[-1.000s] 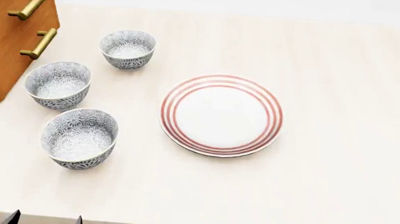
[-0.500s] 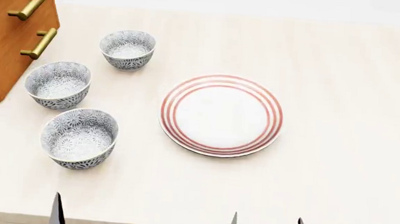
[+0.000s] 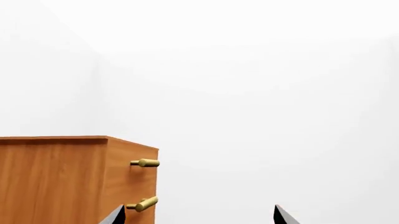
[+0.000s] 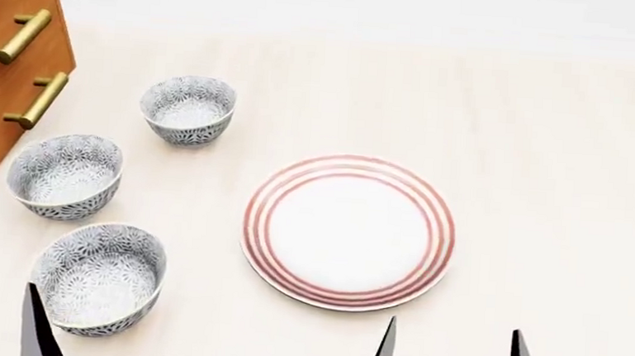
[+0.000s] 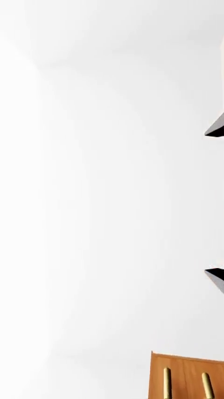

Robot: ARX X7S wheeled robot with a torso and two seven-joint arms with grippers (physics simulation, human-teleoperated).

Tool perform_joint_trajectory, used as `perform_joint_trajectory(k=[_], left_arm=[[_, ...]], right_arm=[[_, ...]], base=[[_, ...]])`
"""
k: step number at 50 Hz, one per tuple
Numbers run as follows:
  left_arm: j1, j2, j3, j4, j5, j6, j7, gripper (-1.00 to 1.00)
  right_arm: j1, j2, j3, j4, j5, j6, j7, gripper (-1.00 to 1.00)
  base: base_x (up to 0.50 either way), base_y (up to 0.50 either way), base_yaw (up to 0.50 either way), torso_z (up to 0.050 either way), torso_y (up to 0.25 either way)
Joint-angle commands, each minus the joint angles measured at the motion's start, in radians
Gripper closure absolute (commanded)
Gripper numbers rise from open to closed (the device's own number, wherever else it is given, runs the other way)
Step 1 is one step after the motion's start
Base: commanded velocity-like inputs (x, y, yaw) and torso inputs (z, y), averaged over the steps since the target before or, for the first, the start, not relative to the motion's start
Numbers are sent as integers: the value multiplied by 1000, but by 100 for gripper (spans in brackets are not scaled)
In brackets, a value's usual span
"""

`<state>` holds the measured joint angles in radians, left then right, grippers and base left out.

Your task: Pick up the bowl and put it in the front on the plate.

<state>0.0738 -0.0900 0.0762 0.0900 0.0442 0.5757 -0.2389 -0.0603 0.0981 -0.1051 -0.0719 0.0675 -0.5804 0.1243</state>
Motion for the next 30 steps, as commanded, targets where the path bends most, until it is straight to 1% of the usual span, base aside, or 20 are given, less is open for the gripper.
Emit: perform_joint_trajectory(k=[1,16,30], left_arm=[[0,-5,1,2,11,23,-19,-100],[-1,-23,20,15,3,4,-39,-100],[-2,-37,35,8,8,18,-59,-100]], right_arm=[[4,6,-5,-9,-8,-24,7,-100],[9,24,-24,-17,-7,-23,22,-100],[7,37,-41,-17,-15,-39,35,-100]], base=[[500,0,0,0,0],[500,0,0,0,0],[500,0,0,0,0]])
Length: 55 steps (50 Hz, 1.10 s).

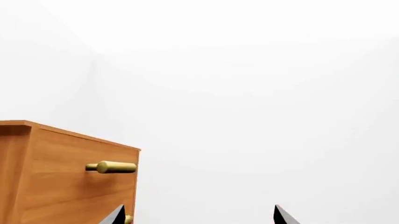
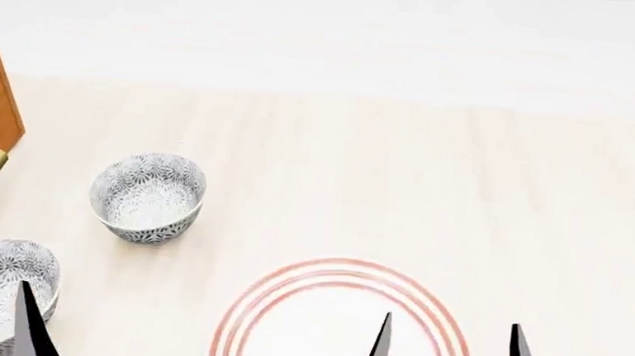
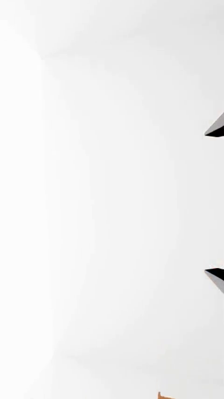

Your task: Pick up the bowl and put it in the front on the plate.

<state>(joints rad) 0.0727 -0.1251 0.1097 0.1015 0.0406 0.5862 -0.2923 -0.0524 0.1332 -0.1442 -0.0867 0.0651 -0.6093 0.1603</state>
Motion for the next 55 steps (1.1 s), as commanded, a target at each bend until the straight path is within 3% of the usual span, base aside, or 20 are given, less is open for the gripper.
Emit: perform_joint_trajectory(k=[1,19,26,55], left_arm=[[0,-2,2,-4,13,10,-7,-100],[-1,-17,16,-1,17,15,-30,-100],[-2,-23,21,0,16,13,-36,-100],[-7,-43,46,-3,-6,-1,-53,-100]], right_arm=[[-1,3,-2,0,-12,-14,-1,-100],[-1,19,-21,-5,-13,-36,11,-100],[-2,25,-28,-11,-24,-59,13,-100],[6,42,-46,3,-3,-42,36,-100]], base=[[500,0,0,0,0],[500,0,0,0,1],[18,7,0,0,0],[0,449,0,0,0]])
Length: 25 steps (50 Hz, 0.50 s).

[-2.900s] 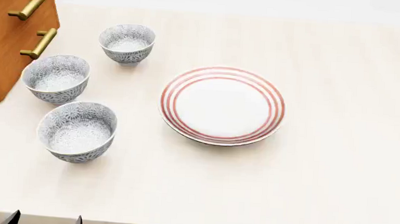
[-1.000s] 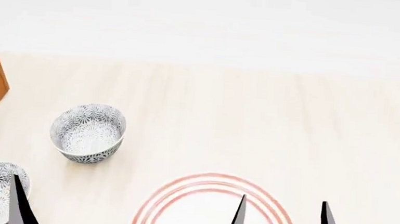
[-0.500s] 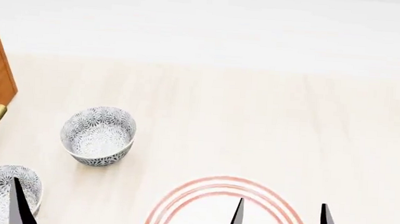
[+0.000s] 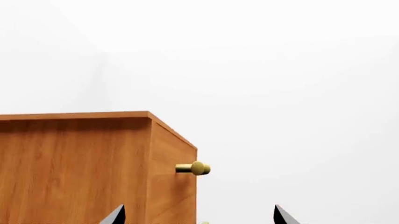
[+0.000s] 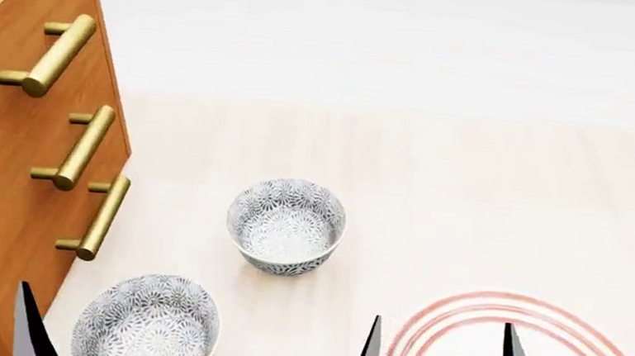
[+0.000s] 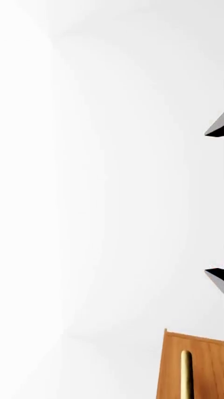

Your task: Pick up the bowl and put it in the front on the plate.

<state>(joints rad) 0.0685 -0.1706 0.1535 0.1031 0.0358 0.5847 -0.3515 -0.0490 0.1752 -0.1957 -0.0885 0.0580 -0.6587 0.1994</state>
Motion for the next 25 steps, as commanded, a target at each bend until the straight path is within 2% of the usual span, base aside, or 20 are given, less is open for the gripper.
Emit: perform_joint_trajectory(k=[1,11,25], left_arm=[[-3,2,4,-7,-1,3,7,-100],[-5,-2,12,-7,23,-37,-4,-100],[-9,-8,19,-9,27,-55,-17,-100]], right_arm=[[4,0,5,5,6,10,-3,-100],[4,6,-3,8,12,16,2,-100],[6,14,-13,9,16,21,9,-100]], base=[[0,0,0,0,0],[0,0,0,0,-15],[0,0,0,0,-248]])
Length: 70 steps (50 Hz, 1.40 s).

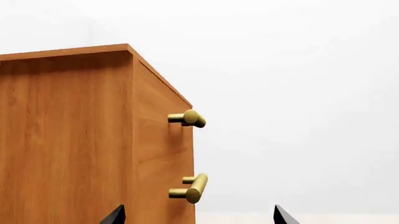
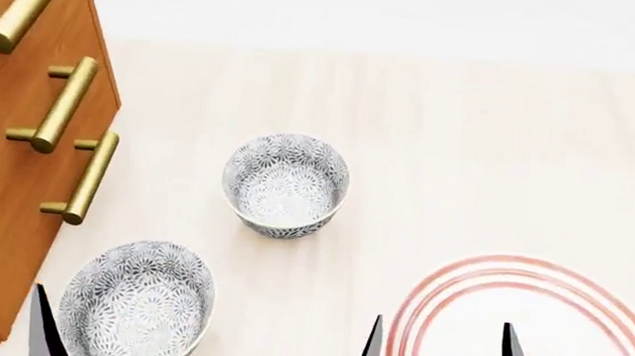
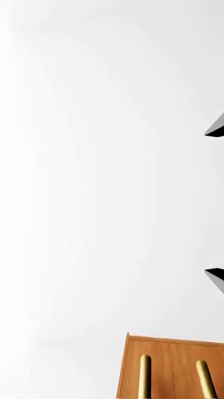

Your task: Pick up the bowl and put it in the front on the plate.

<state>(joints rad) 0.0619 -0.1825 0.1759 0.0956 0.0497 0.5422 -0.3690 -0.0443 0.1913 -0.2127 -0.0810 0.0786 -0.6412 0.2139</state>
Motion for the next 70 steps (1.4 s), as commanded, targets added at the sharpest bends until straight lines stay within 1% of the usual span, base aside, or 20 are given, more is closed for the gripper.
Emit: perform_joint_trajectory(k=[1,6,11,17,19,23,24,29,33,34,36,41,44,46,56,57,60,62,66,70], left_arm=[[-2,3,-3,-1,13,-11,0,-100],[-3,1,-1,-5,18,-11,-6,-100],[-2,-4,5,-2,-1,-8,-2,-100],[-1,-7,6,3,7,0,-10,-100],[0,-8,6,5,11,7,-14,-100],[3,-9,7,8,10,10,-19,-100],[4,-10,6,11,9,10,-20,-100],[3,-11,9,11,9,11,-25,-100],[2,-13,12,8,8,12,-27,-100],[2,-13,12,8,7,10,-28,-100],[2,-14,14,5,7,11,-29,-100],[2,-16,18,5,3,5,-31,-100],[3,-18,20,9,0,-4,-31,-100],[1,-18,21,4,-4,-6,-31,-100],[-1,-21,26,-3,-12,-15,-37,-100],[-1,-21,27,-3,-13,-18,-37,-100],[-1,-22,30,-5,-13,-18,-38,-100],[-1,-23,31,-7,-13,-19,-39,-100],[-1,-24,32,-9,-13,-25,-43,-100],[-4,-25,33,-11,-12,-29,-46,-100]], right_arm=[[1,-2,3,3,-4,4,-5,-100],[2,0,0,2,-4,5,-2,-100],[7,3,-4,3,8,24,-1,-100],[39,20,-23,-12,95,146,-21,-100],[64,23,-26,-24,137,222,-19,-100],[163,38,-23,-47,165,392,-1,-100],[227,48,-18,-61,209,508,7,-100],[431,67,-17,-57,276,744,16,-100],[546,74,-34,-34,290,836,2,-100],[601,73,-35,-22,324,902,-9,-100],[660,64,-26,2,361,961,-10,-100],[775,47,-40,70,387,1029,-33,-100],[848,36,-61,138,405,1081,-67,-100],[929,14,-53,234,437,1136,-86,-100],[1111,-56,-39,536,444,1132,-121,-100],[1152,-80,-28,631,459,1138,-140,-100],[1231,-117,-4,830,461,1099,-153,-100],[1314,-148,16,1049,454,1025,-172,-100],[1439,-187,25,1374,440,878,-212,-100],[1437,-191,12,1388,476,885,-183,-100]], base=[[0,0,0,0,-250],[0,0,0,0,-250],[0,0,0,0,-8],[0,0,0,0,0],[0,0,0,0,0],[0,0,0,0,0],[0,0,0,0,0],[0,0,0,0,0],[0,0,0,0,0],[0,0,0,0,0],[0,0,0,0,0],[0,0,0,0,0],[0,0,0,0,0],[0,0,0,0,0],[0,0,0,0,0],[0,0,0,0,0],[0,0,0,0,0],[0,0,0,0,0],[0,0,0,0,0],[0,0,0,0,0]])
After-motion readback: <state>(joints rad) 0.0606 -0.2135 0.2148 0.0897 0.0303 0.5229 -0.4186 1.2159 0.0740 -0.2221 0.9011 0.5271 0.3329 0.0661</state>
